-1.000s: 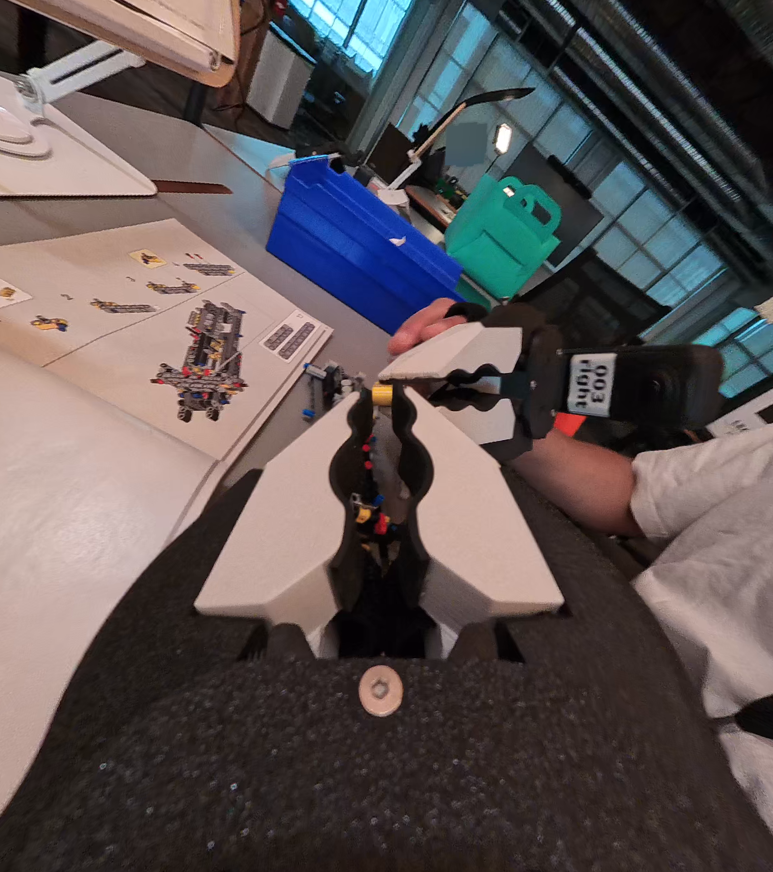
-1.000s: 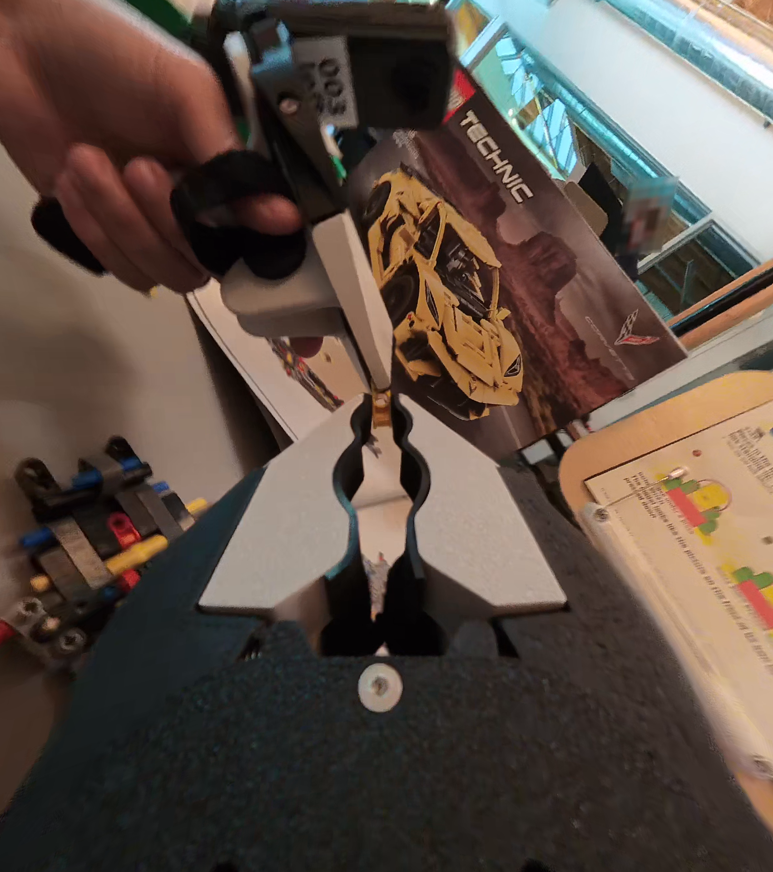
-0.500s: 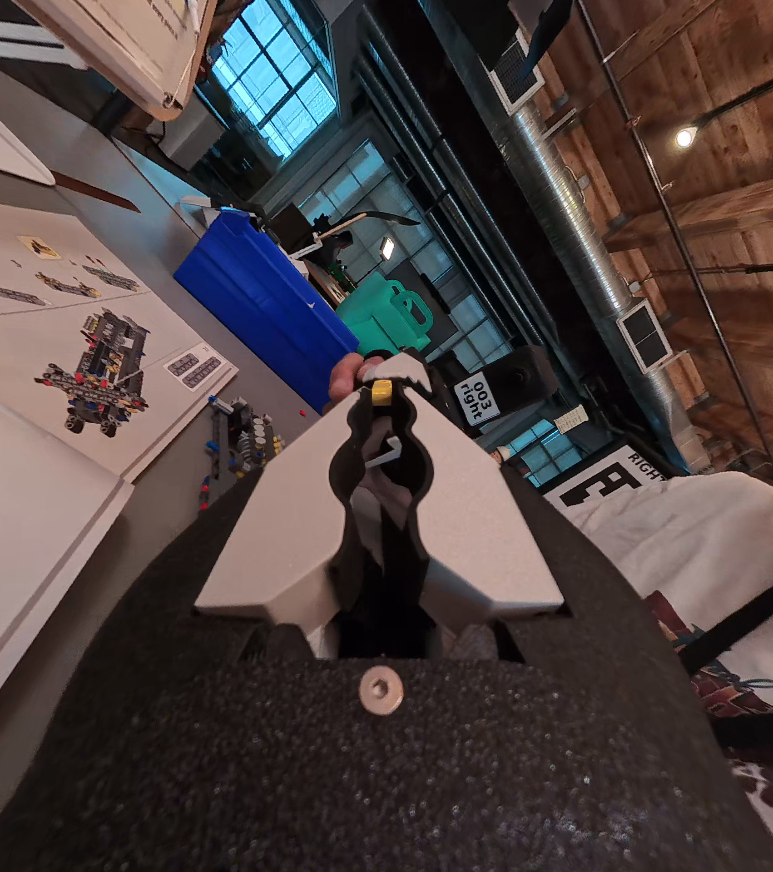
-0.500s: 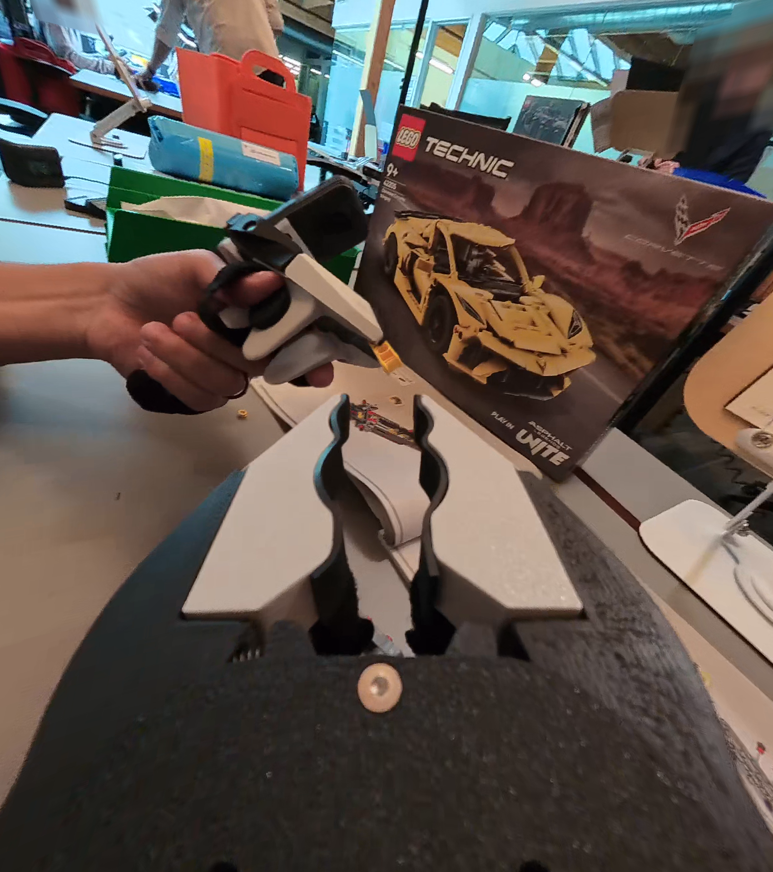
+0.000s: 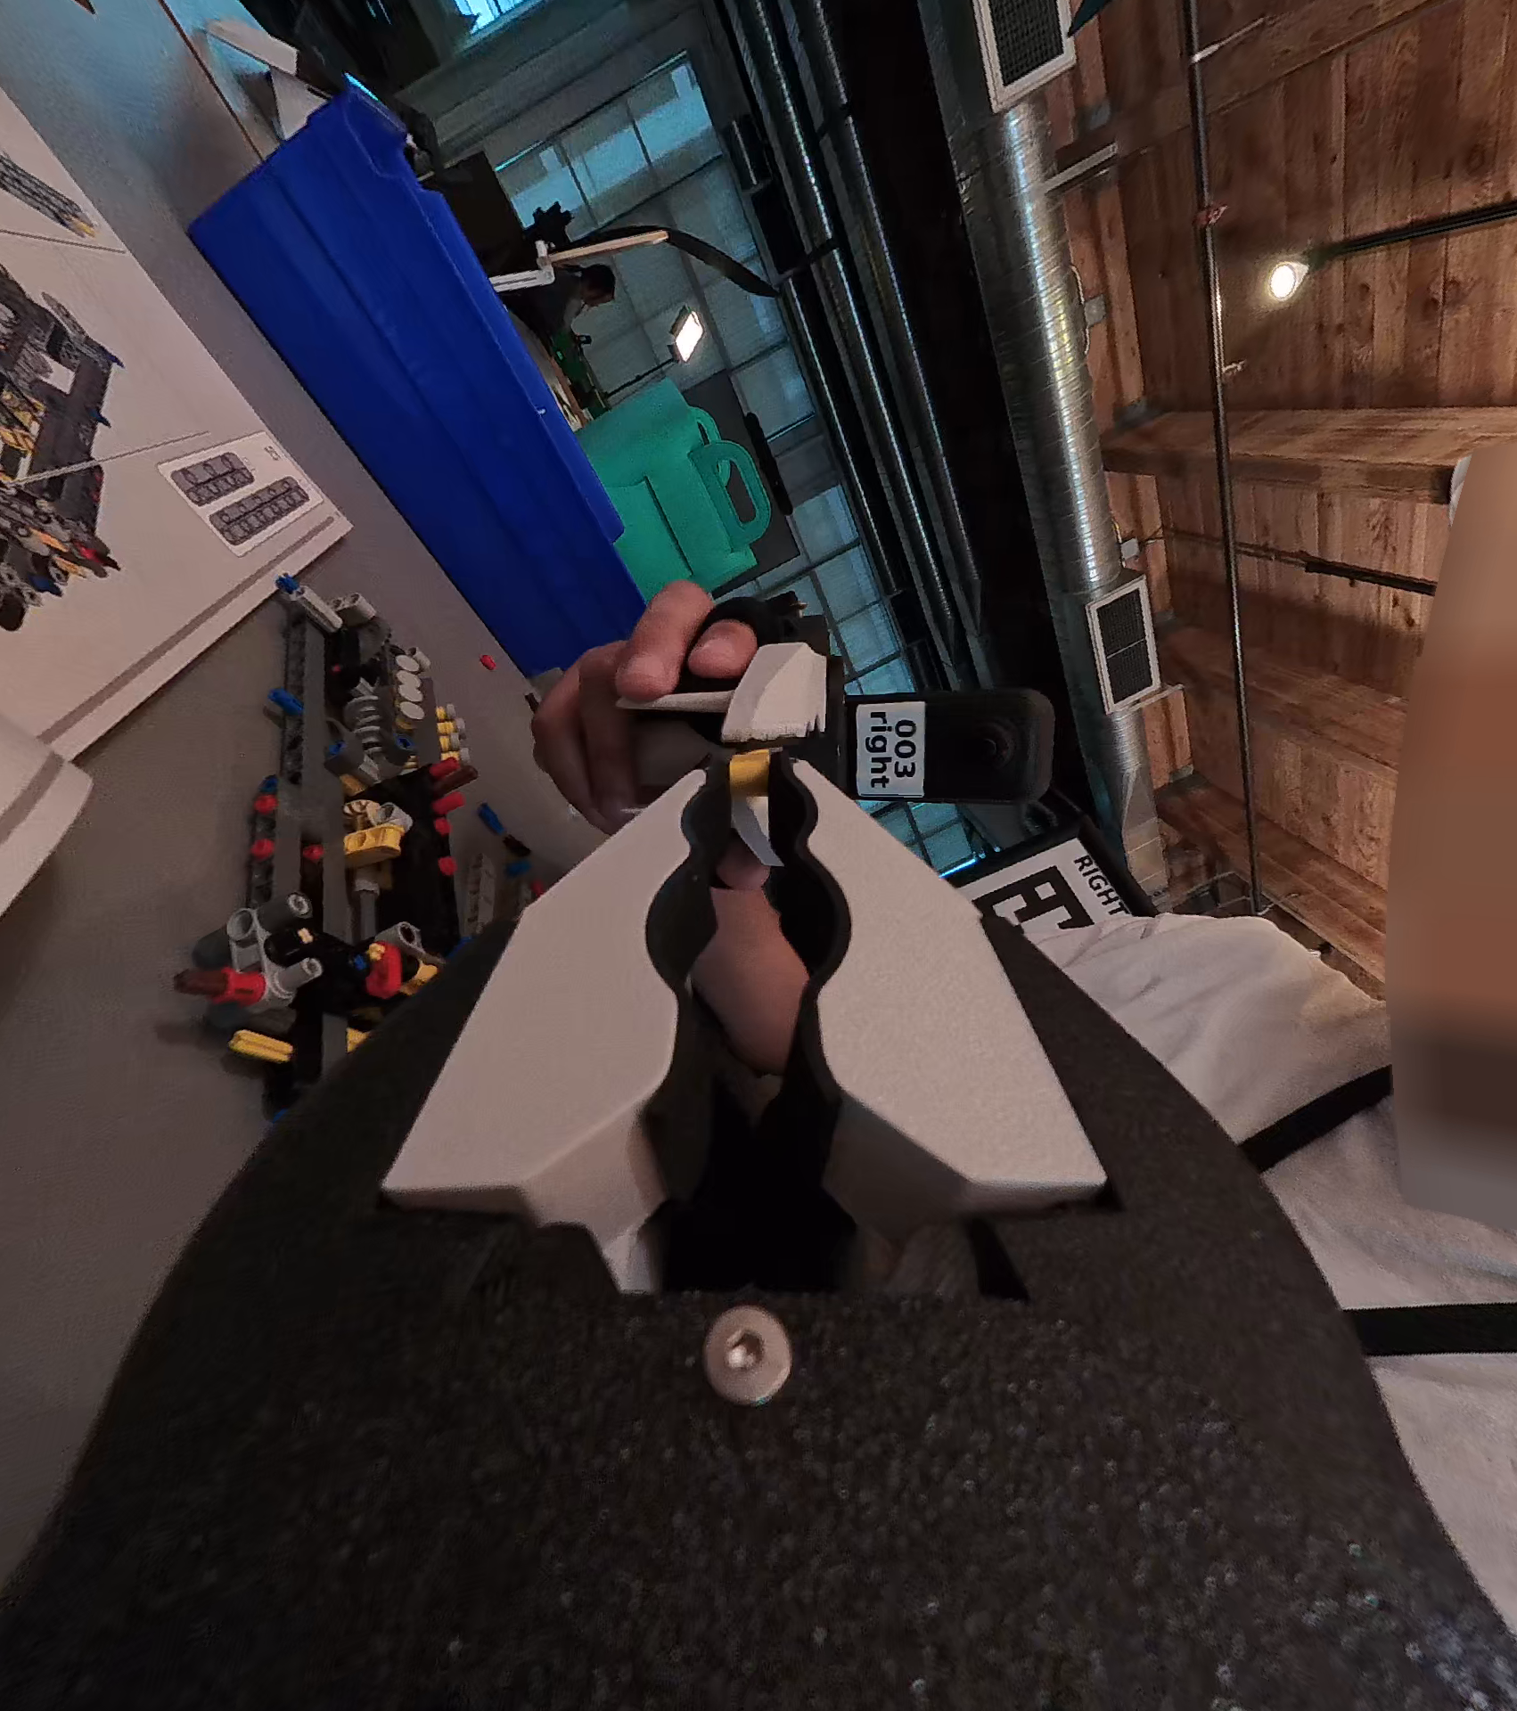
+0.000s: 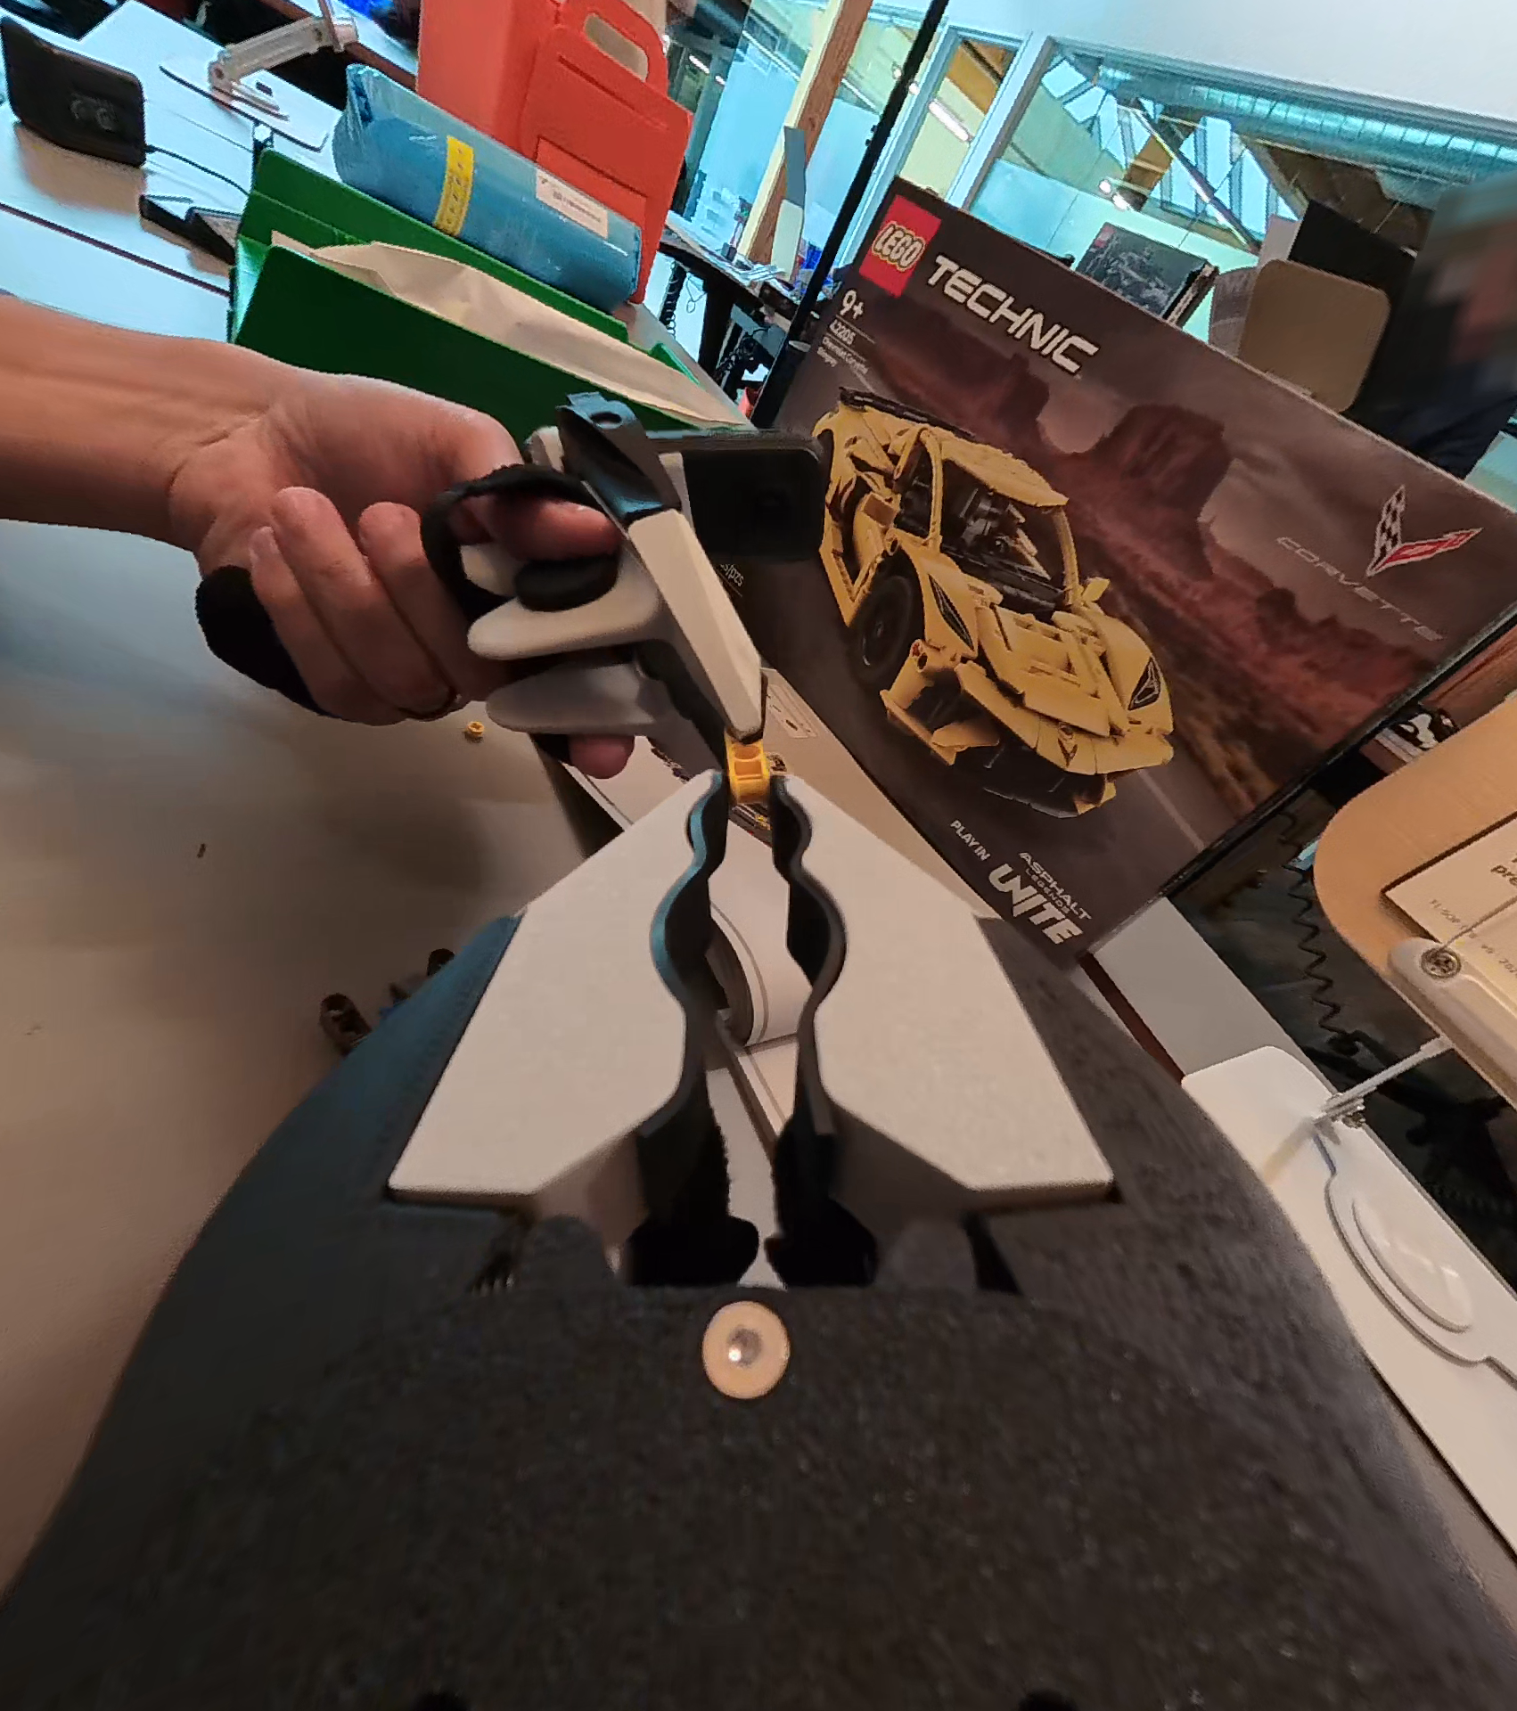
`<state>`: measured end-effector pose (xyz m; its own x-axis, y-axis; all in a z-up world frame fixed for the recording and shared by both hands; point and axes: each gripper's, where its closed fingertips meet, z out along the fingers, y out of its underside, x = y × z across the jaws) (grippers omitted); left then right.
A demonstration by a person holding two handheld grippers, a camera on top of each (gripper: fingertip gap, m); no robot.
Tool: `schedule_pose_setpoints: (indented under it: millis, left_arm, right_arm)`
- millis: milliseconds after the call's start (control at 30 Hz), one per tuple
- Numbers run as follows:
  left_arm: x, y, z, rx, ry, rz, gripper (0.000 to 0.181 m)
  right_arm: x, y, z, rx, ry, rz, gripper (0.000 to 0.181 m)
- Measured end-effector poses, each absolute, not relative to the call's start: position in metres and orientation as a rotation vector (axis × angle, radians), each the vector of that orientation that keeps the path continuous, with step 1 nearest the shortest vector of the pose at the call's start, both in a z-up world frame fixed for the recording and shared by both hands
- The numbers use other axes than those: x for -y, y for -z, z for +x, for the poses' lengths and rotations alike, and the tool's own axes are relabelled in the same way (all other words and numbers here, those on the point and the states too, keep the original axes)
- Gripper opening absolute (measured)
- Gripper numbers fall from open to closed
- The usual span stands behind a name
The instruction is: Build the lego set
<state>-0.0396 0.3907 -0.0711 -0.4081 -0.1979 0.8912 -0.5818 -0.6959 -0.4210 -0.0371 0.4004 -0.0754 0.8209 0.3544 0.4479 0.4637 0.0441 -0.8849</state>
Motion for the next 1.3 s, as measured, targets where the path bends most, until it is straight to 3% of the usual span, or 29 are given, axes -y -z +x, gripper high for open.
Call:
schedule_pose_setpoints:
  millis: [167, 333, 433, 567, 667, 733, 800, 867, 1033, 1300]
  left_arm:
    - [-0.395, 0.072, -0.035, 1.149, -2.233, 1.604, 0.007]
    - [-0.419, 0.072, -0.025, 1.38, -2.346, 1.851, 0.017]
    - [-0.432, 0.076, -0.023, 1.623, -2.336, 2.021, 0.017]
    - [-0.441, 0.086, -0.02, 2.085, -2.19, 2.205, 0.018]
    - [-0.444, 0.097, -0.016, 2.713, -1.885, 2.278, 0.027]
    - [-0.448, 0.1, -0.014, 3.342, -1.451, 2.228, 0.028]
    - [-0.441, 0.094, -0.014, 3.996, -0.903, 1.926, 0.018]
    - [-0.43, 0.097, -0.013, 4.366, -0.374, 1.493, 0.023]
    - [-0.42, 0.102, -0.01, 4.526, 0.095, 1.13, 0.023]
    - [-0.412, 0.1, -0.012, 4.586, 0.164, 0.942, 0.007]
  right_arm:
    - [-0.404, 0.078, -0.033, 0.624, -0.002, -1.639, 0.007]
    - [-0.413, 0.087, -0.014, 0.259, -0.432, -1.807, 0.006]
    - [-0.413, 0.092, -0.006, 0.049, -0.705, -1.821, 0.007]
    - [-0.413, 0.097, 0.005, -0.005, -0.694, -1.842, 0.006]
    - [-0.413, 0.095, 0.003, 0.021, -0.666, -1.84, 0.007]
    - [-0.413, 0.094, -0.002, 0.053, -0.643, -1.84, 0.007]
    - [-0.412, 0.095, -0.006, 0.078, -0.619, -1.857, 0.007]
    - [-0.412, 0.093, -0.009, 0.099, -0.611, -1.854, 0.007]
    - [-0.411, 0.096, -0.016, 0.157, -0.574, -1.879, 0.007]
    - [-0.407, 0.103, -0.022, 0.237, -0.563, -1.912, 0.007]
